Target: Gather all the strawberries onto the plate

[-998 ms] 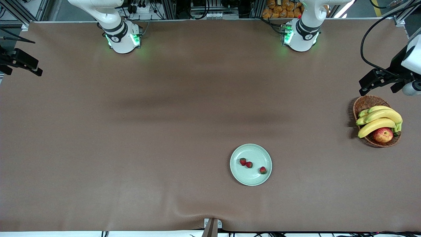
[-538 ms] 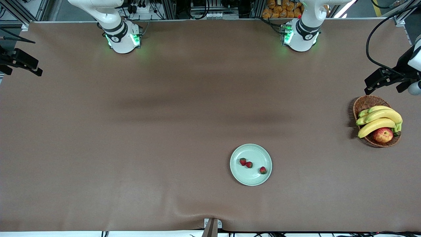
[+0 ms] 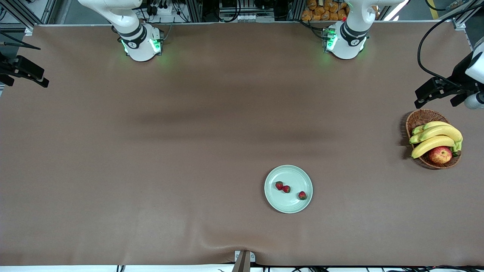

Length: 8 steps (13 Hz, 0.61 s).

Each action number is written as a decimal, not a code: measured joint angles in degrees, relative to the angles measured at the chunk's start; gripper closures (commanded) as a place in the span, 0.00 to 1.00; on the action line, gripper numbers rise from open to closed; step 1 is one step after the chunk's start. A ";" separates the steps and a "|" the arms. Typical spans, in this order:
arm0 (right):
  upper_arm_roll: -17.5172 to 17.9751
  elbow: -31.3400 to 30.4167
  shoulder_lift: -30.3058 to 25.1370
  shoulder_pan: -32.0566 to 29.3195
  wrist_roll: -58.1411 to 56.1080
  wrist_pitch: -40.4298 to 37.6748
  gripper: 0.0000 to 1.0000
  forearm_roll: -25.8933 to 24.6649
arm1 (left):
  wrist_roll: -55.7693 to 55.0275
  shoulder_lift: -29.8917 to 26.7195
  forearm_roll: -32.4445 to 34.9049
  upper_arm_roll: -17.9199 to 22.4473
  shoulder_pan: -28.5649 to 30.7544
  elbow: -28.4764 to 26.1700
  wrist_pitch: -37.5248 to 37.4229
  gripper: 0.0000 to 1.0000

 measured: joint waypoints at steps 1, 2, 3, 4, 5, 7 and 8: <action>0.00 0.00 0.00 0.00 0.00 0.00 0.00 0.00 | 0.17 0.02 -0.63 -0.01 0.02 0.00 -1.34 0.00; 0.00 0.00 0.00 0.00 0.00 0.00 0.00 0.00 | 0.76 0.05 -1.00 0.02 0.06 -0.01 -2.34 0.00; 0.00 0.00 0.00 0.00 0.00 0.00 0.00 0.00 | 0.99 0.17 -1.17 0.05 0.08 -0.01 -2.71 0.00; 0.00 0.00 0.00 0.00 0.00 0.00 0.00 0.00 | 1.11 0.35 -1.25 0.04 0.07 -0.01 -2.83 0.00; 0.00 0.00 0.00 0.00 0.00 0.00 0.00 0.00 | 1.17 0.53 -1.26 0.05 0.07 -0.01 -2.85 0.00; 0.00 0.00 0.00 0.00 0.00 0.00 0.00 0.00 | 1.17 0.79 -1.26 0.05 0.08 -0.01 -2.93 0.00; 0.00 0.00 0.00 0.00 0.00 0.00 0.00 0.00 | 1.17 0.95 -1.26 0.06 0.08 -0.01 -3.00 0.00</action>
